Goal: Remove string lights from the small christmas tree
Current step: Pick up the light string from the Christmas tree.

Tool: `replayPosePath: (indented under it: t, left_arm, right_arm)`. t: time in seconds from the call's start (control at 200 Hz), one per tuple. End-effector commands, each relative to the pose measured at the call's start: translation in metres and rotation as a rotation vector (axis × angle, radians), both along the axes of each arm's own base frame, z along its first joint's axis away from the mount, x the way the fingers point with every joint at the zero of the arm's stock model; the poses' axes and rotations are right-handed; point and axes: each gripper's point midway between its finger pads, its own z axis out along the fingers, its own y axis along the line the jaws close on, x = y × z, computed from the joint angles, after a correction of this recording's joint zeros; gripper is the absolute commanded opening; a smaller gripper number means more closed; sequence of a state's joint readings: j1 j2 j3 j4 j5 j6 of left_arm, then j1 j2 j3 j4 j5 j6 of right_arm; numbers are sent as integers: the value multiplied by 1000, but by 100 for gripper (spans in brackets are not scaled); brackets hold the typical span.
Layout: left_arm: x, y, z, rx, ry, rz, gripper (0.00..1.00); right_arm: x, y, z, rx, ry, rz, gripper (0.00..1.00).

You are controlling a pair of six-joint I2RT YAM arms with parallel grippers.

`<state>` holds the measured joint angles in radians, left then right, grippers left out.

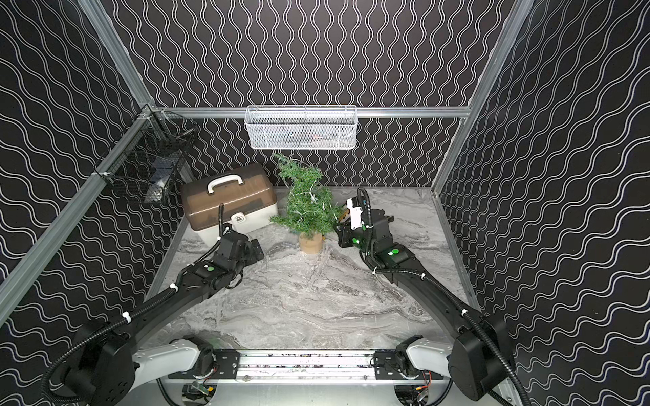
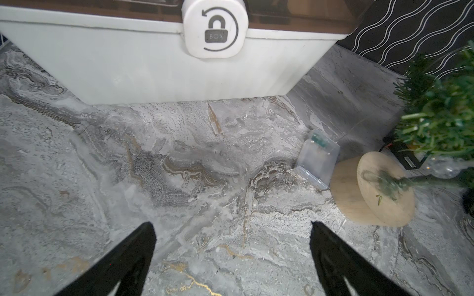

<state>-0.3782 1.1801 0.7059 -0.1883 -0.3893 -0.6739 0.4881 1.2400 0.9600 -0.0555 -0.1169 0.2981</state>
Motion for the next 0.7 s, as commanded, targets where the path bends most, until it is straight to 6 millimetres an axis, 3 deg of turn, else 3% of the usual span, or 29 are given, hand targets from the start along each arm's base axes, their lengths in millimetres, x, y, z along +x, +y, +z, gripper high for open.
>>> replayPosePath:
  t: [0.0, 0.21, 0.225, 0.285, 0.681, 0.696]
  left_arm:
    - [0, 1, 4, 1, -11, 4, 97]
    - [0, -1, 13, -8, -18, -2, 97]
    - [0, -1, 14, -10, -21, -2, 97]
    - [-2, 0, 20, -17, -27, -3, 97]
    - [-4, -4, 75, 3, -45, -61, 98]
    - [-4, -4, 77, 7, -46, -63, 98]
  right_arm:
    - [6, -7, 19, -6, -43, -51, 1]
    - [23, -13, 50, 2, -70, -127, 0]
    - [26, -13, 63, 13, -90, -138, 0]
    - [34, -17, 74, 8, -97, -178, 0]
    - [91, -16, 121, 33, -99, -293, 0]
    - [98, -27, 122, 38, -95, -314, 0]
